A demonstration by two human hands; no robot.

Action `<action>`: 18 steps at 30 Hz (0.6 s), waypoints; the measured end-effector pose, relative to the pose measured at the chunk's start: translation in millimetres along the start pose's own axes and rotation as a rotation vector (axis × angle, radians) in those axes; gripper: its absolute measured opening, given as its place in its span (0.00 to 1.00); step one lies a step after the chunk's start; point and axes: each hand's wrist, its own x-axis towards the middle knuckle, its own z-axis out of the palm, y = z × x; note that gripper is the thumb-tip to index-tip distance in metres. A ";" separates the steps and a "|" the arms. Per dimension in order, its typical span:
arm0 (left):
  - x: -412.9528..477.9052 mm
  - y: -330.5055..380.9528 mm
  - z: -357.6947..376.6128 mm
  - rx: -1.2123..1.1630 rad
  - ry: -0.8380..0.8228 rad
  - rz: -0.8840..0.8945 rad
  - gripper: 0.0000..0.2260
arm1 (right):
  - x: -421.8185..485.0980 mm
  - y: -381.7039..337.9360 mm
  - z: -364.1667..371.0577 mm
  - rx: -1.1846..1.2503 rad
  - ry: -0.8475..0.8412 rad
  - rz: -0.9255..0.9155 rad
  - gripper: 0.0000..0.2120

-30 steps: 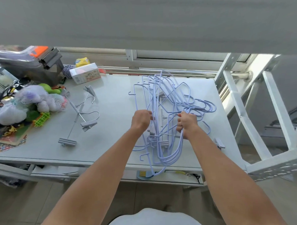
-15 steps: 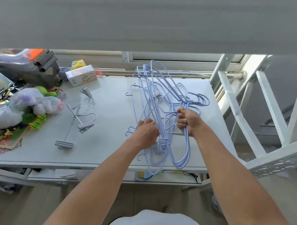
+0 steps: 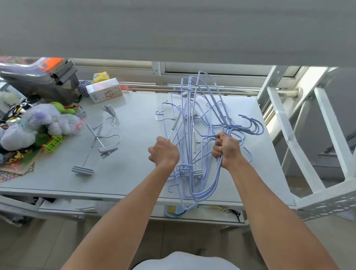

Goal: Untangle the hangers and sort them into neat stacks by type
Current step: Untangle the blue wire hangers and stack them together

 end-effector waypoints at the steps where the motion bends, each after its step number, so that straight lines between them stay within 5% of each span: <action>1: 3.5 -1.9 -3.4 -0.008 0.023 -0.051 0.09 | 1.4 3.1 -0.6 0.007 0.009 0.016 0.17; 12: 60.3 -49.0 -66.1 0.004 0.400 -0.392 0.14 | 3.0 15.7 9.1 -0.019 0.084 0.096 0.18; 18: 54.7 -68.0 -67.1 0.260 0.471 -0.005 0.23 | 8.9 22.9 10.3 -0.118 0.165 0.071 0.17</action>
